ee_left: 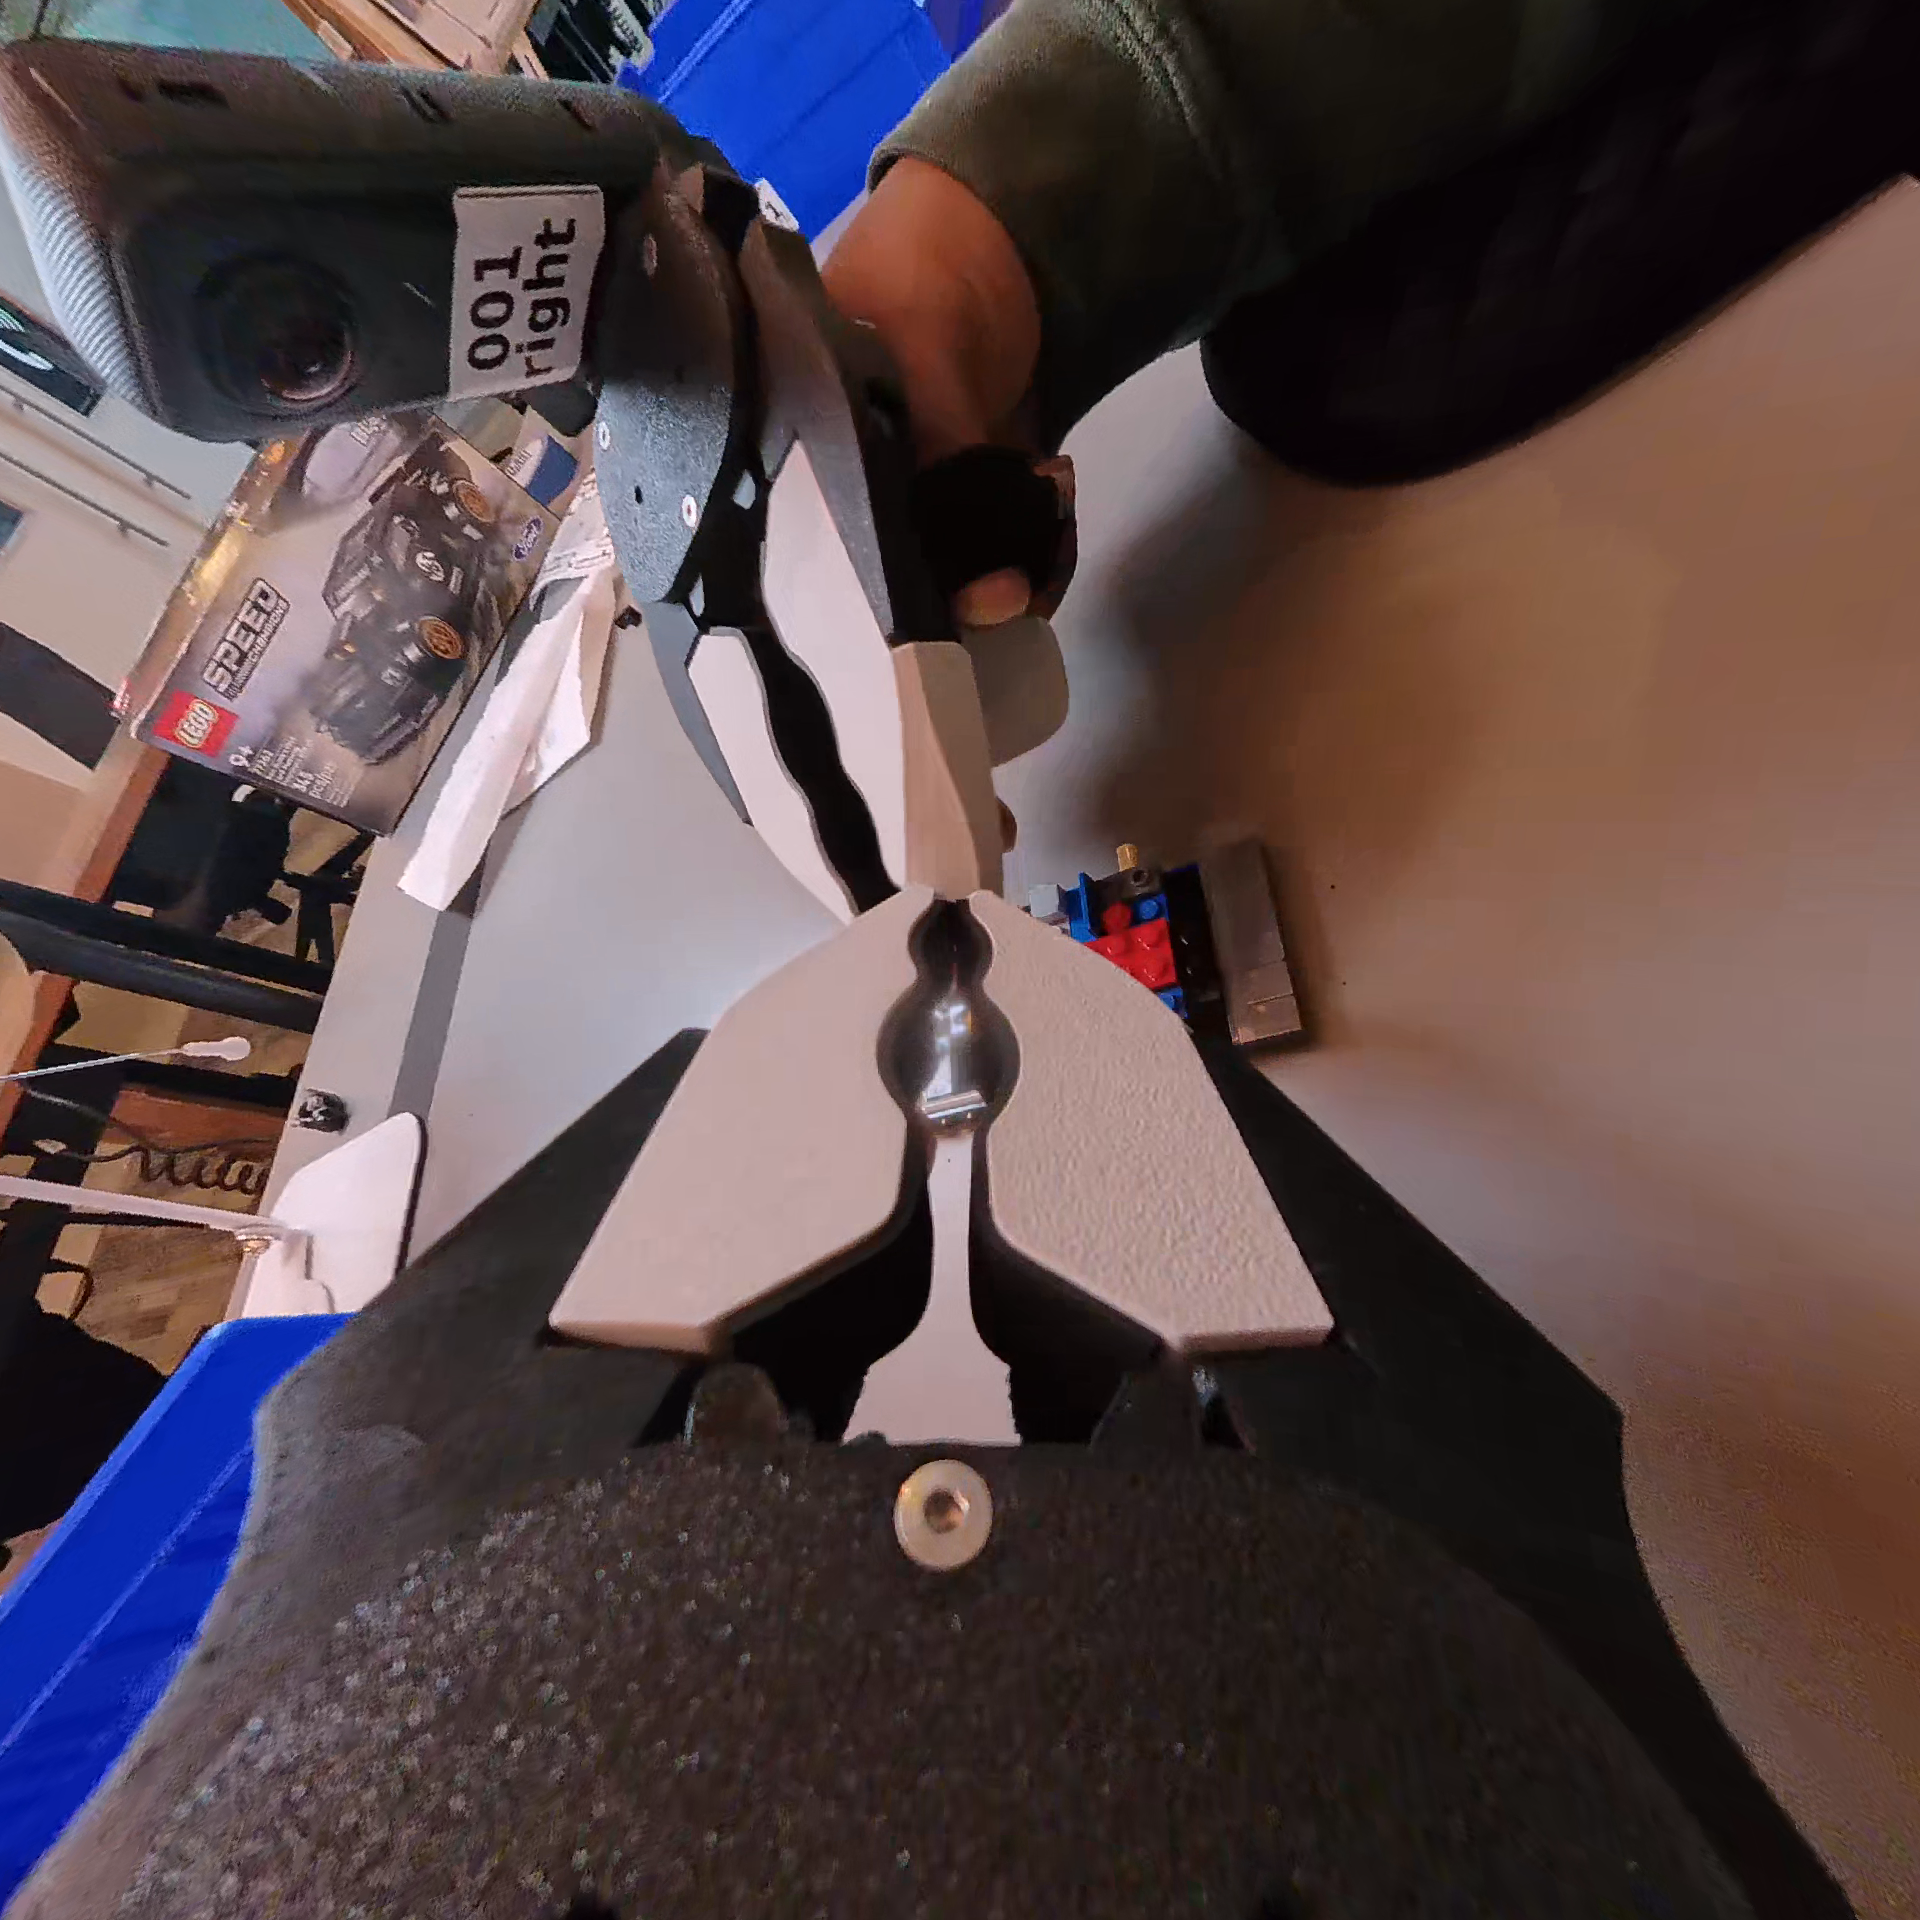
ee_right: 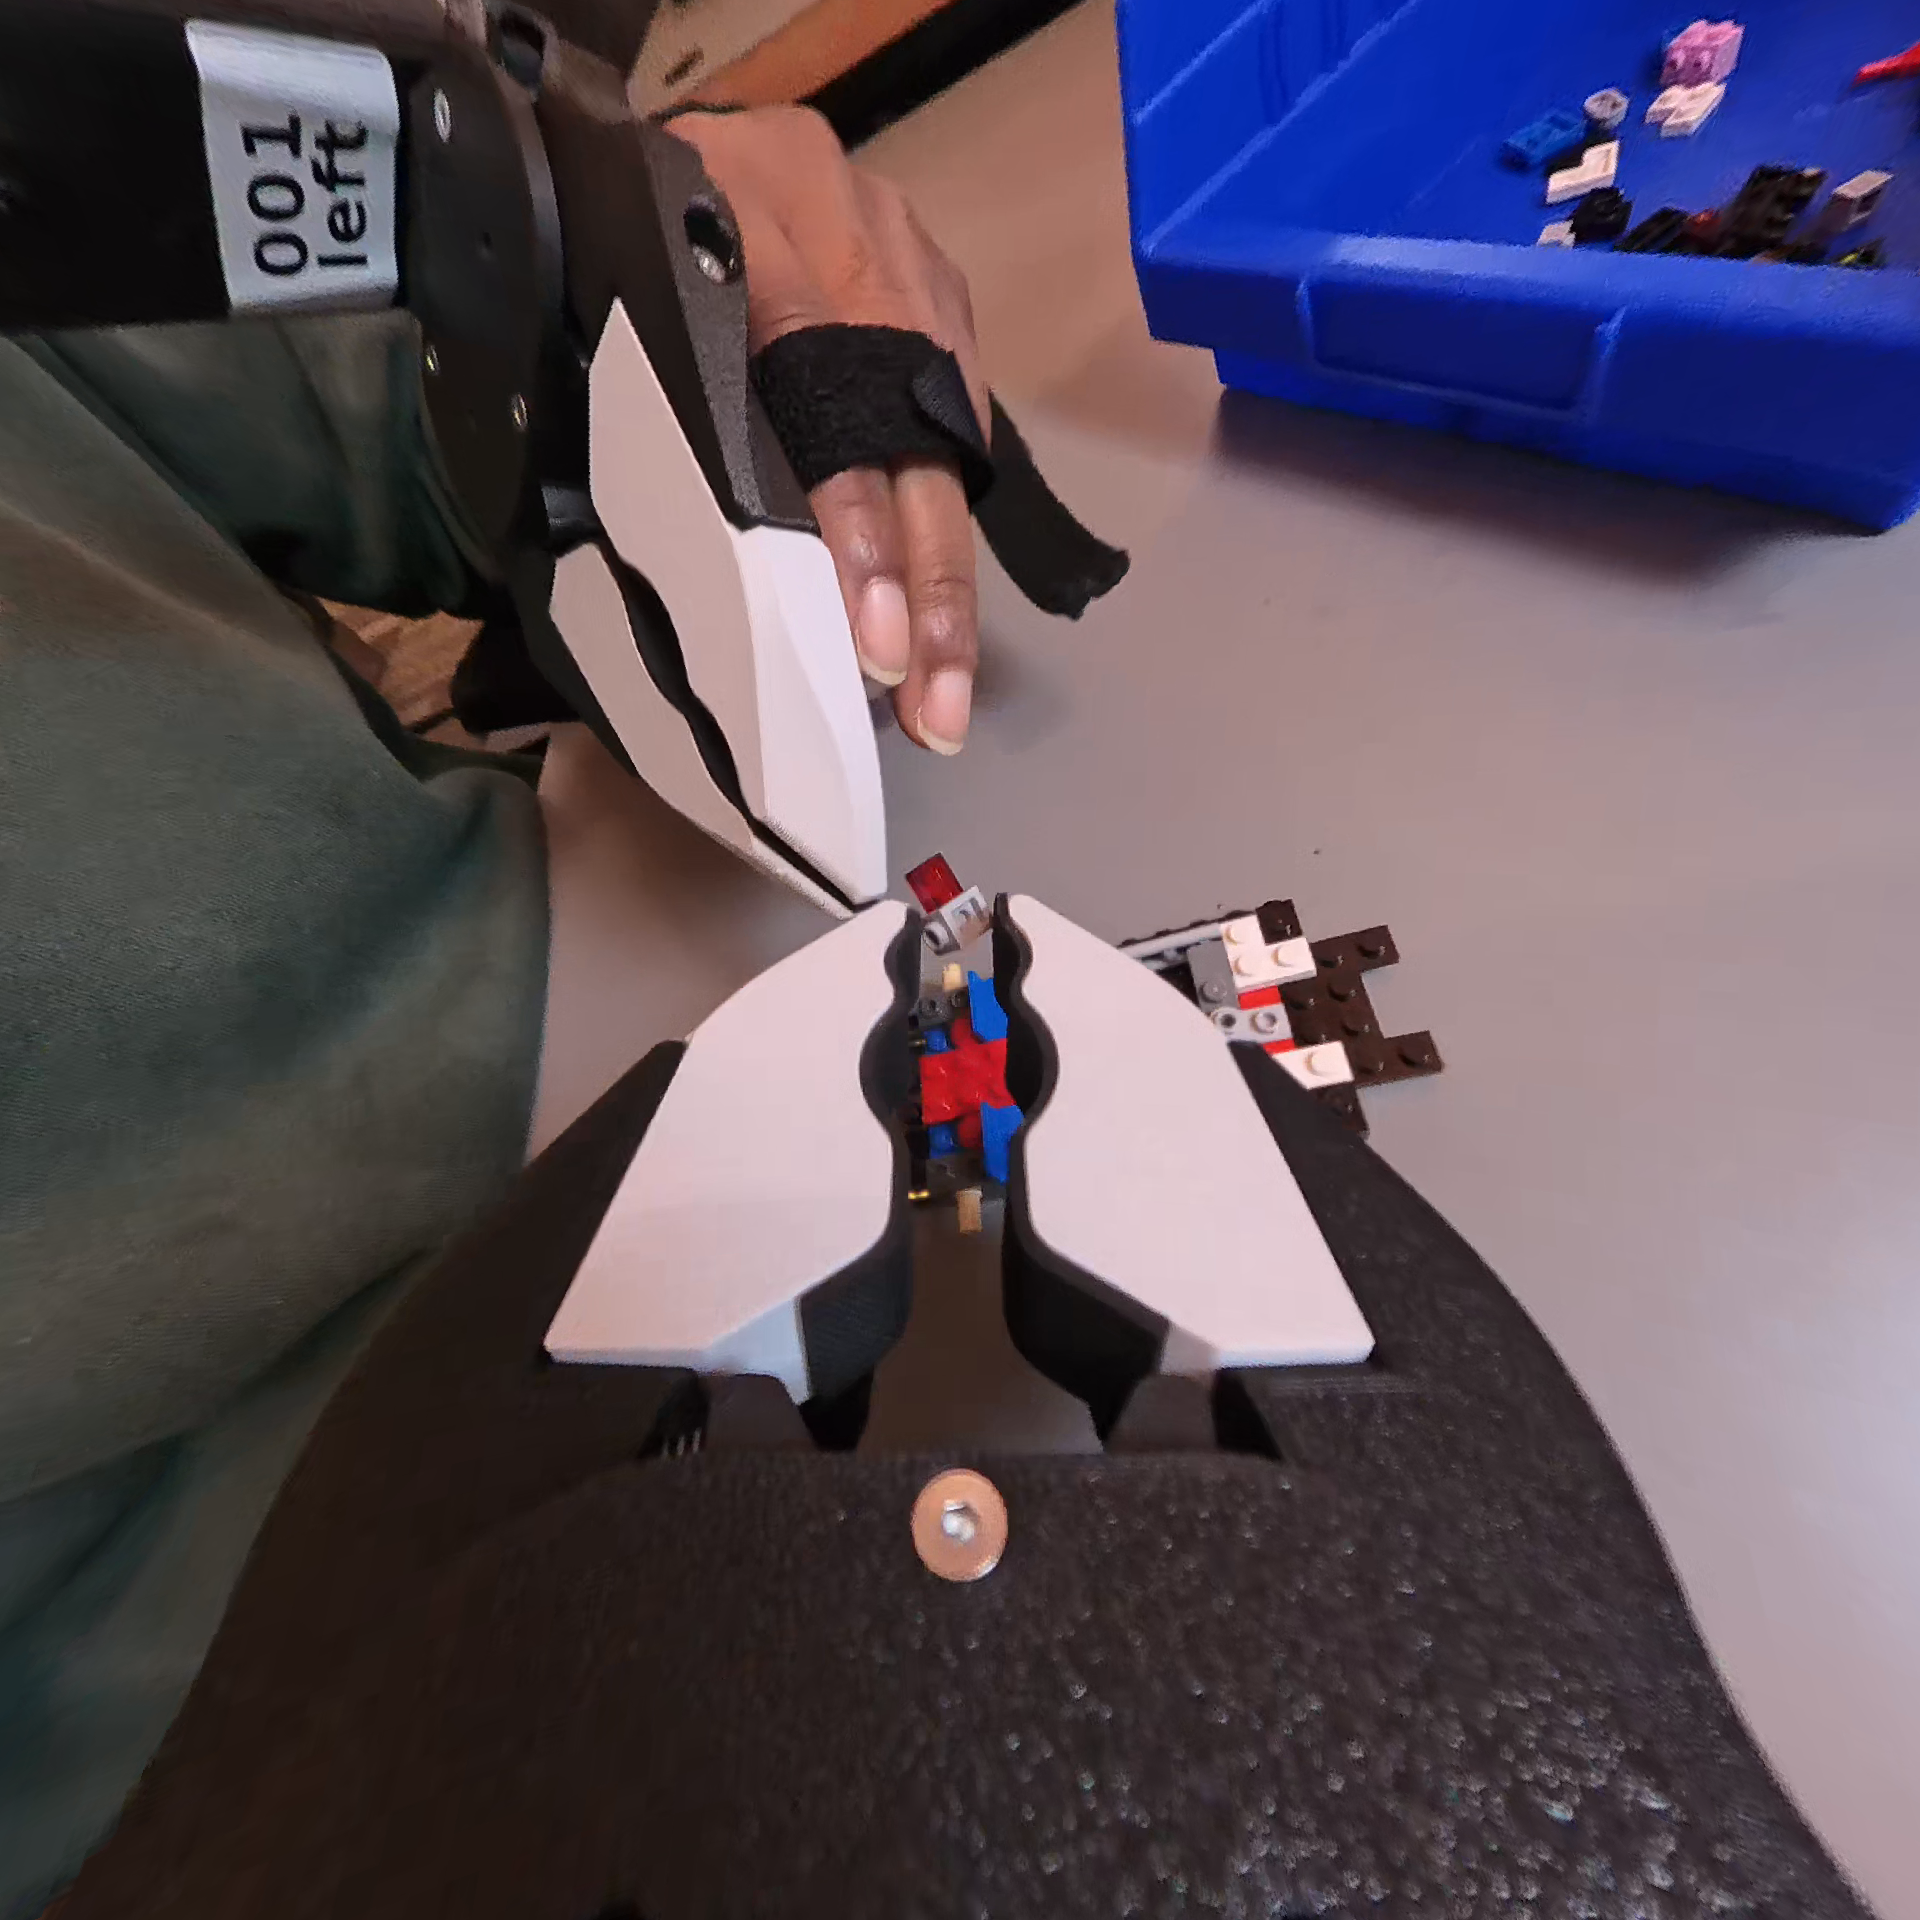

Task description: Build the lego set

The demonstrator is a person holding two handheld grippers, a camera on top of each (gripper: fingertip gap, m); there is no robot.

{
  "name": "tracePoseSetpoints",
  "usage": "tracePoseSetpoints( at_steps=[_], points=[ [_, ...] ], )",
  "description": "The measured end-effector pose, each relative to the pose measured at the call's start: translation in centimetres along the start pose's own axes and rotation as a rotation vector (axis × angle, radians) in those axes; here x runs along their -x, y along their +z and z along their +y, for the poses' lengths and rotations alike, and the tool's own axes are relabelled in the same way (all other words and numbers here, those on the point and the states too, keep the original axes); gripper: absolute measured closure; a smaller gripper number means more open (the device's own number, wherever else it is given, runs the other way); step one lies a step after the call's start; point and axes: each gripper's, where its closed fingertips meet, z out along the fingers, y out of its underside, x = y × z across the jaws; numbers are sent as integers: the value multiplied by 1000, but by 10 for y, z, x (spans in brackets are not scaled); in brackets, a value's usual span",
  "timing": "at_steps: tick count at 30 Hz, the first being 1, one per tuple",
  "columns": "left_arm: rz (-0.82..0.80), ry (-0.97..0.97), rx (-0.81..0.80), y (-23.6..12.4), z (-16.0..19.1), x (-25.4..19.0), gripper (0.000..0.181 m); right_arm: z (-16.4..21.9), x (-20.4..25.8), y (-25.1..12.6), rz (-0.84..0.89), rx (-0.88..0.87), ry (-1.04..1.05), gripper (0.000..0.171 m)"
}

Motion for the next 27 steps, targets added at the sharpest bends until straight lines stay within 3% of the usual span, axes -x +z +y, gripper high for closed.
tracePoseSetpoints(
  at_steps=[5, 9, 13, 27],
  points=[
    [-82, 15, -54, -6, -8, 14, 181, -12, 1, -8, -48, -85, 70, 158],
    [-65, -19, -57, -6, -3, 15, 158, -16, 5, -8, -84, -113, 87, 158],
    [-51, -9, -82, -6, -7, 10, 170, -17, 6, -6, -104, -119, 117, 158],
    [-158, -73, -170, -16, -15, 32, 174, -41, 4, -16, -227, -310, 301, 158]
  ],
)
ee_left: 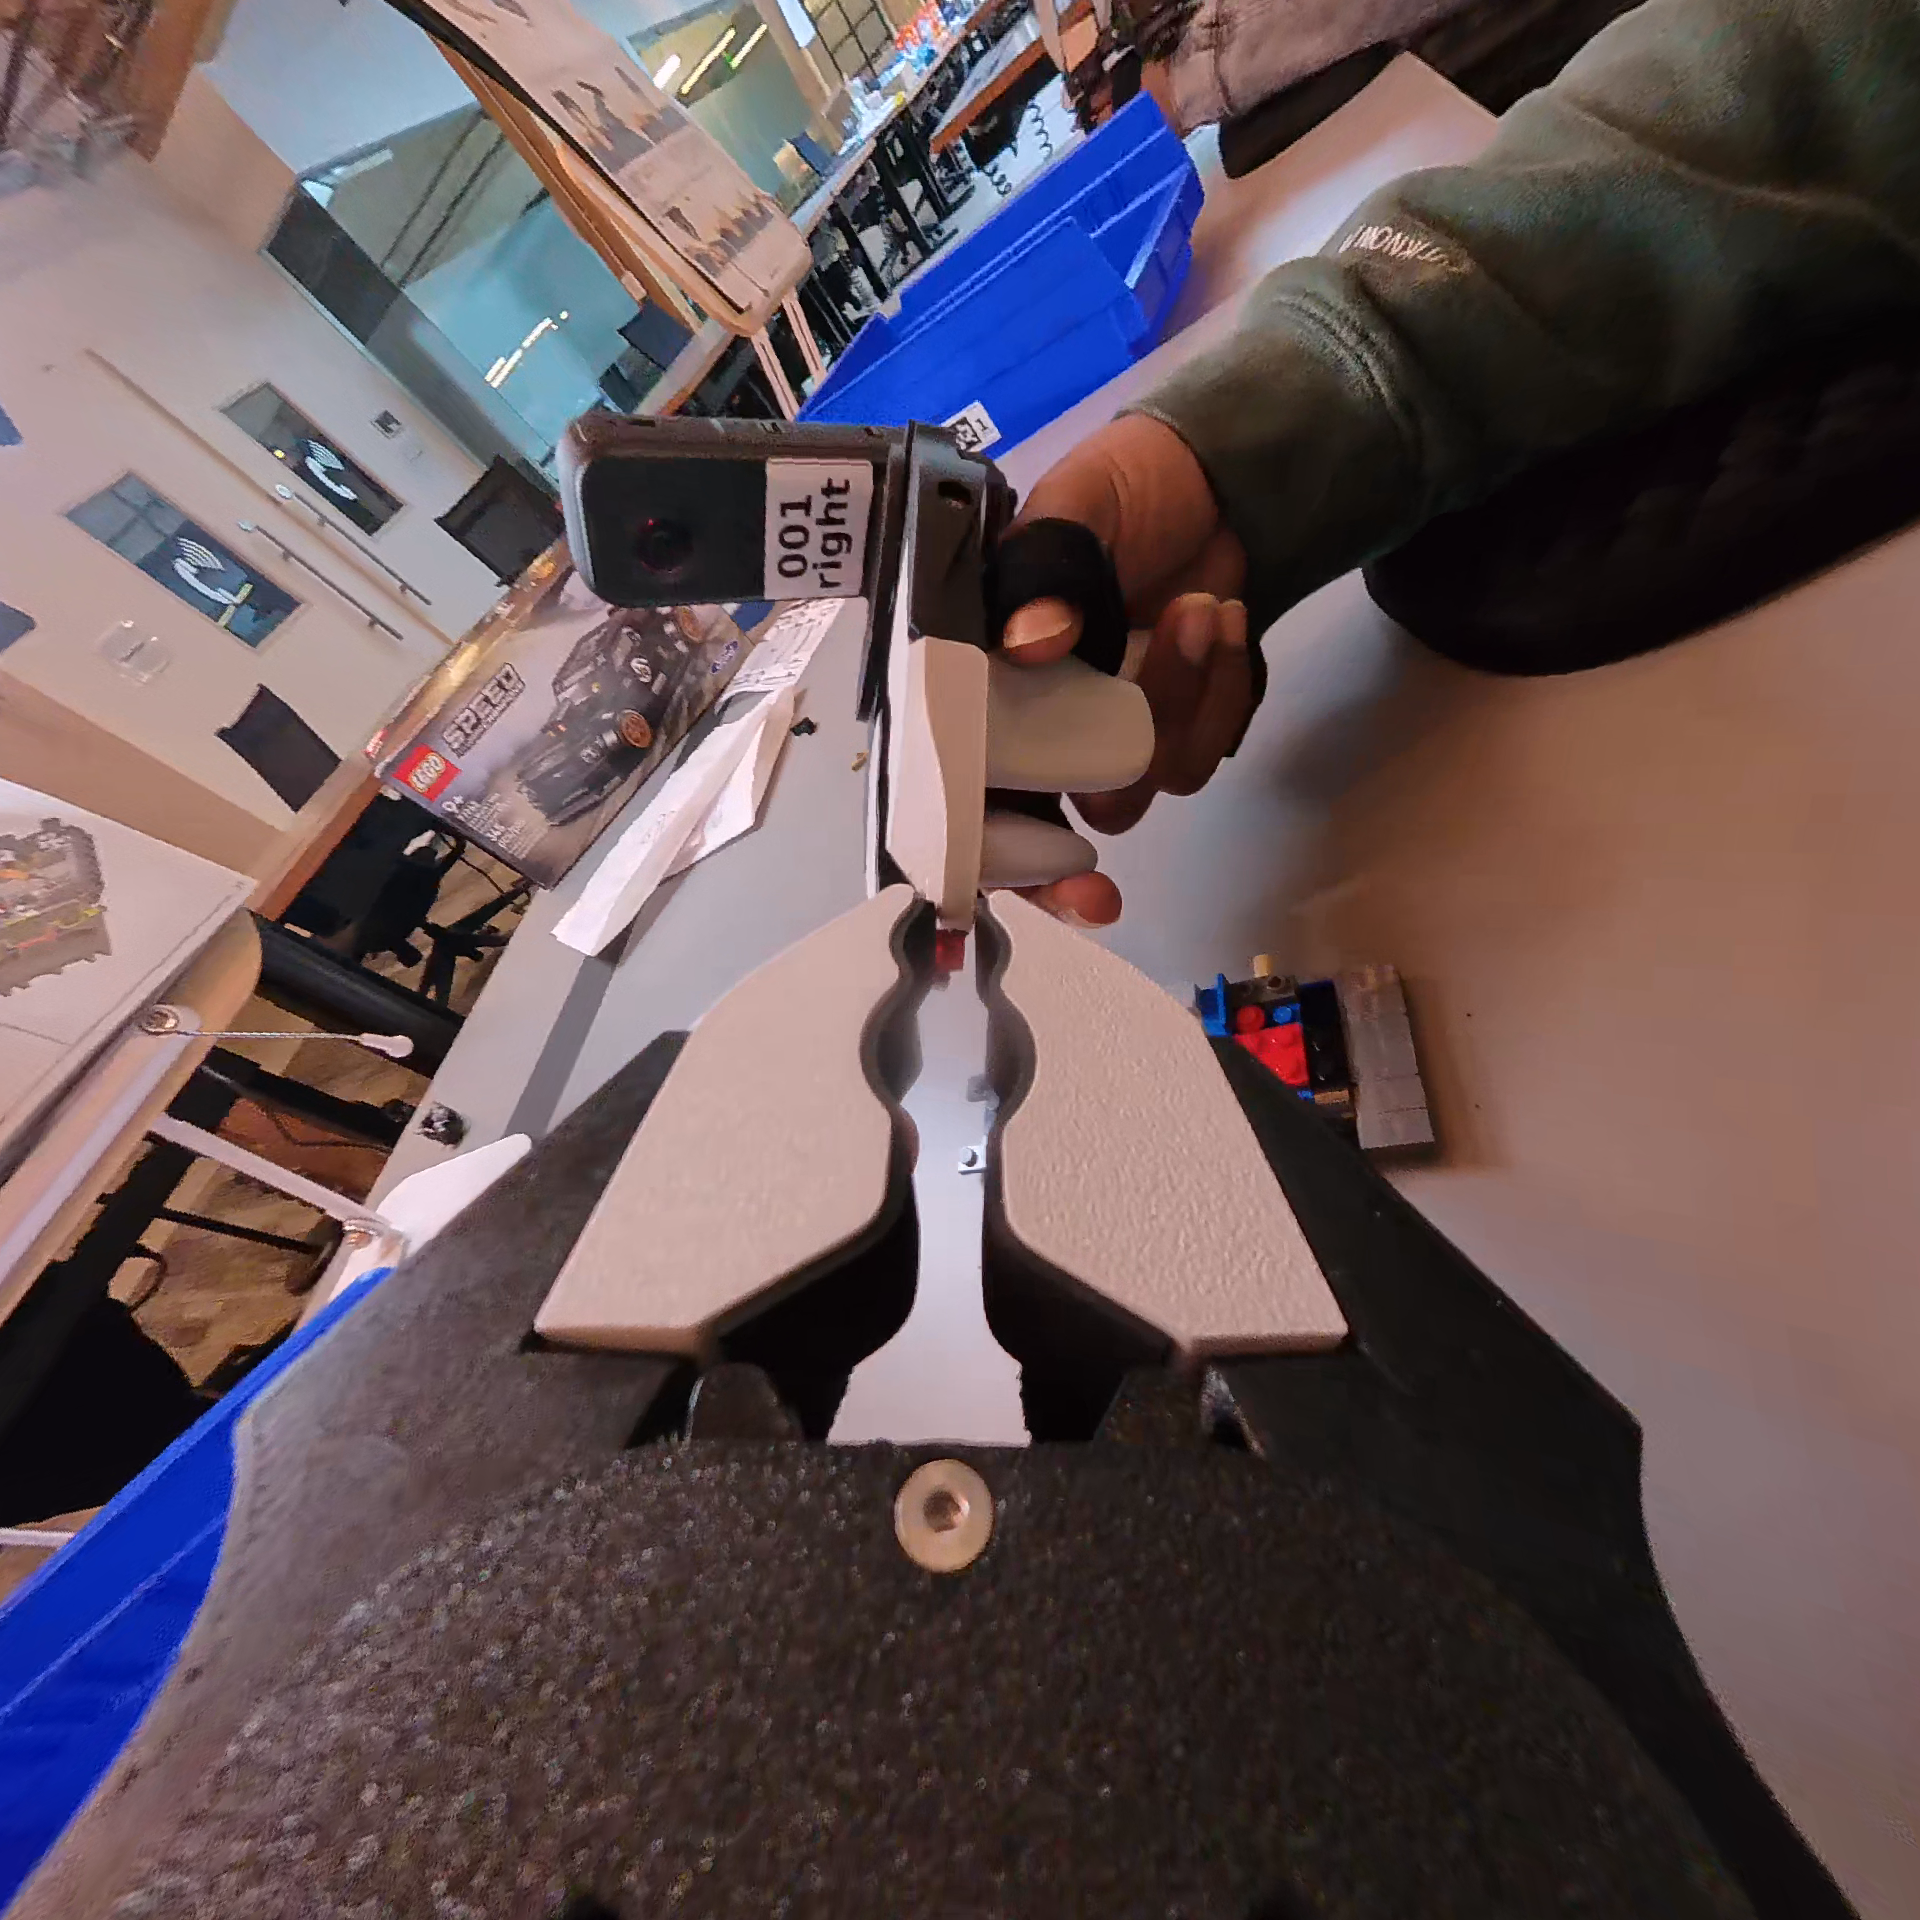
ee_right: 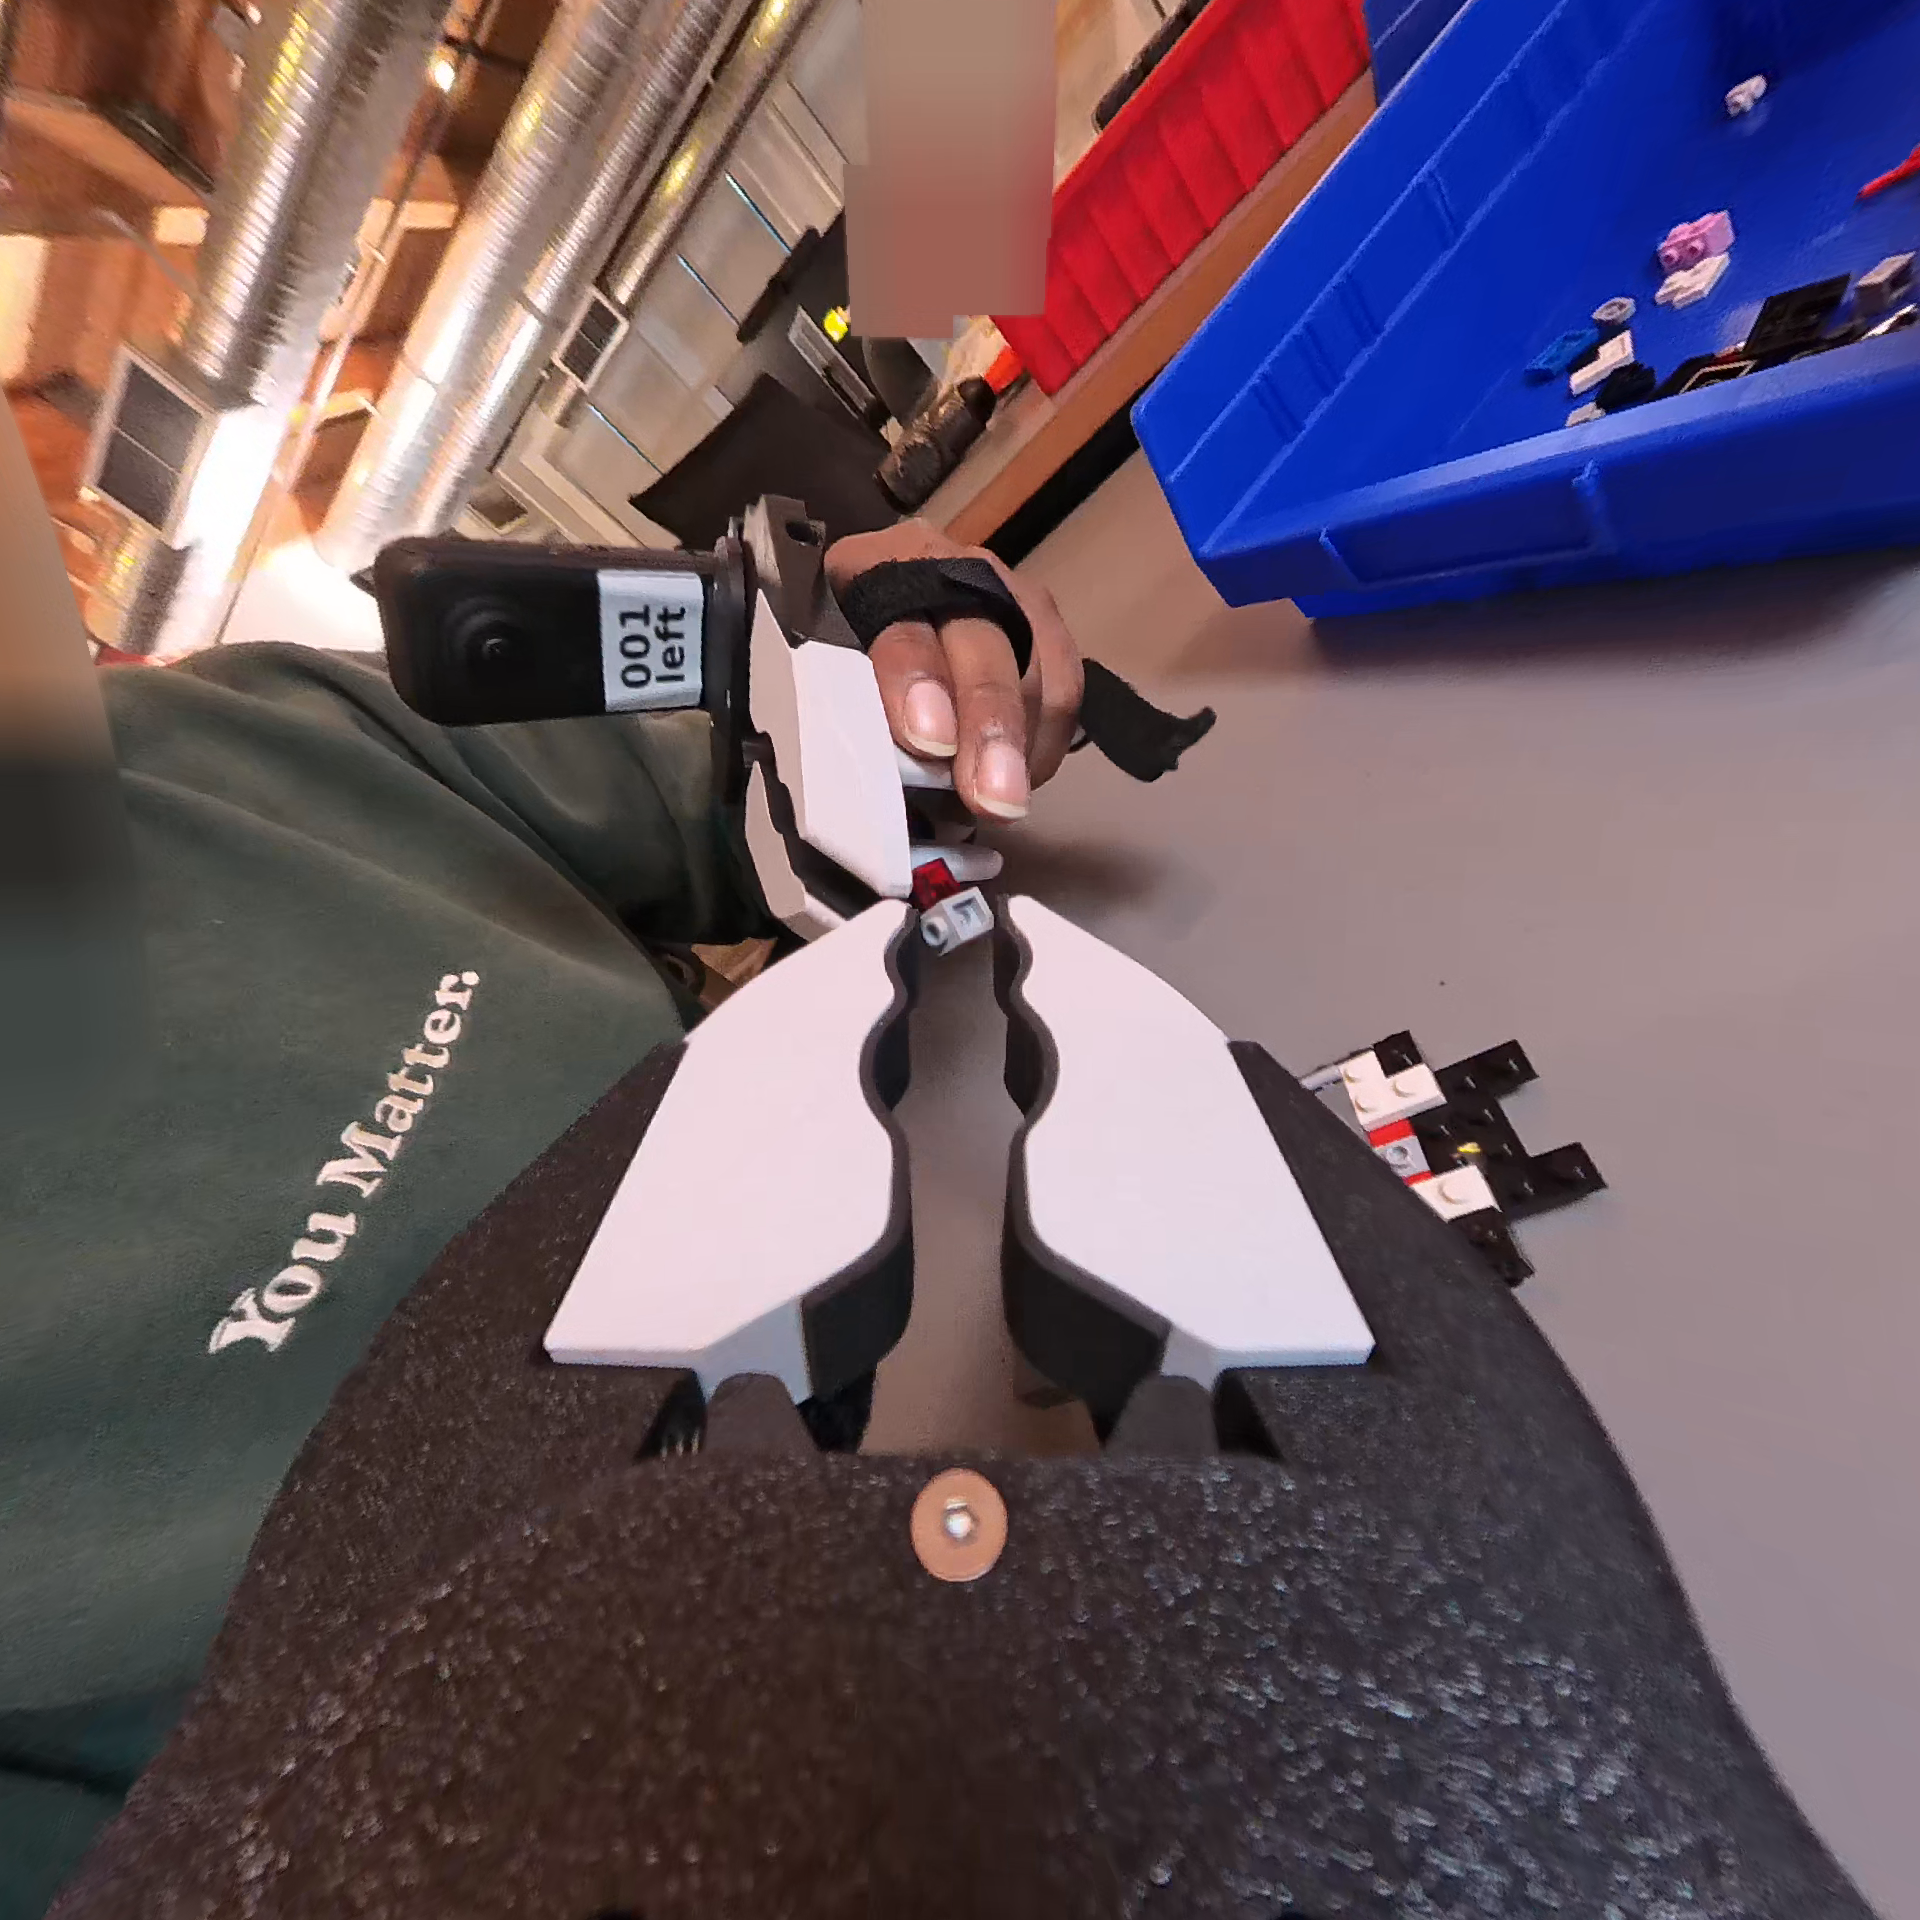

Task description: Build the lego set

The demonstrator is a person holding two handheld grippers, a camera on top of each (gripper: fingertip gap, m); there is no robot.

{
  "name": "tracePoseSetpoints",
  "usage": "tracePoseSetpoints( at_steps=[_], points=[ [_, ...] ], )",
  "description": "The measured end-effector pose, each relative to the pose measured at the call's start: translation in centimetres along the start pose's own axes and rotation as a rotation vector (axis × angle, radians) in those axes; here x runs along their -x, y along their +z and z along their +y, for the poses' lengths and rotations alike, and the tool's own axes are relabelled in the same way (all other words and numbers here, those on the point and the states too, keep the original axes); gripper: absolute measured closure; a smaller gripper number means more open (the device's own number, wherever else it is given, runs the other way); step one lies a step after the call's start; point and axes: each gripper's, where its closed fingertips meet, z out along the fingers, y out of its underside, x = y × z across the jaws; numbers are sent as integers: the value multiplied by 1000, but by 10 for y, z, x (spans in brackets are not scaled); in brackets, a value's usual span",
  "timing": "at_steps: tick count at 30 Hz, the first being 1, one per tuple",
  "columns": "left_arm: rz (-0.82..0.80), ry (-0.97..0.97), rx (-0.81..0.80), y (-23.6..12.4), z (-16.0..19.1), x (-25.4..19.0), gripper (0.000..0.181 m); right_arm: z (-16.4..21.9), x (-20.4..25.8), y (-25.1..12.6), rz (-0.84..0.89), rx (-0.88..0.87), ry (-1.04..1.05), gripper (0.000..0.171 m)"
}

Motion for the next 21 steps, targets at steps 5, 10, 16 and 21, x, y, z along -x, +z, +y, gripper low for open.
tracePoseSetpoints(
  at_steps=[5, 10, 16, 21],
  points=[
    [-42, 21, -29, -4, -7, 6, 181, -5, 7, -2, -57, -33, 11, 158],
    [-51, 22, -50, -7, -10, 8, 175, -8, 11, -2, -74, -58, 1, 158],
    [-40, 9, -34, -7, -8, 8, 168, -5, 13, -1, -70, -33, -25, 158],
    [-33, 24, 2, -6, -5, 6, 177, -8, 13, -1, -57, -51, -35, 158]
  ],
)
